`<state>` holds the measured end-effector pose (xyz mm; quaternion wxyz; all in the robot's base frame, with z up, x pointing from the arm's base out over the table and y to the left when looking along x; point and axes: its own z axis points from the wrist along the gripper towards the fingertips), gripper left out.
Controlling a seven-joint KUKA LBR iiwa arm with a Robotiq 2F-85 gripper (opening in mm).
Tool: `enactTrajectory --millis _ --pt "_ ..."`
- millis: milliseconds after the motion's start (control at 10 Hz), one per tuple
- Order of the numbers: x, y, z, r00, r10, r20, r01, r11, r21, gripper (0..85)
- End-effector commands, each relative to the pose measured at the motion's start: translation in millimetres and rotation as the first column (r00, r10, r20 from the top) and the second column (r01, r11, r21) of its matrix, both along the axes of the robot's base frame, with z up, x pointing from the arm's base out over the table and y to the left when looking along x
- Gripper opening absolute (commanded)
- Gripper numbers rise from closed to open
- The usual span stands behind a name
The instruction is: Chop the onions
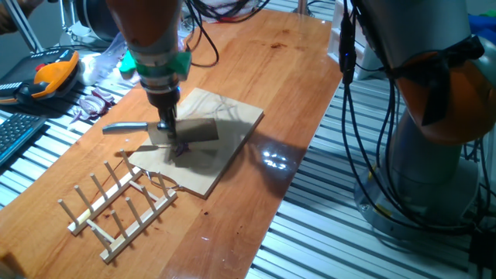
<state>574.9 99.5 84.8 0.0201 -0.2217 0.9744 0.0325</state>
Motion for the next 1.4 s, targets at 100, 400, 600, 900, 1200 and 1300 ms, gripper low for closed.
enactTrajectory --millis 100,400,600,900,1200,1300 --pt "-0.6 0.8 -3.4 1.000 0.000 0.005 0.000 1.000 -0.002 0.0" --pt "-0.6 -3.1 -15.4 1.000 -0.001 0.017 0.001 1.000 0.003 0.0" --pt "-1.2 -3.5 -23.5 1.000 -0.002 0.030 0.002 1.000 0.017 0.0" --pt "5.1 2.4 -1.0 1.000 0.000 0.005 0.000 1.000 0.012 0.0" --pt "7.2 -2.7 7.1 1.000 0.000 0.000 0.000 1.000 0.004 0.0" --pt "6.4 -1.9 3.6 1.000 0.000 0.002 0.000 1.000 0.001 0.0"
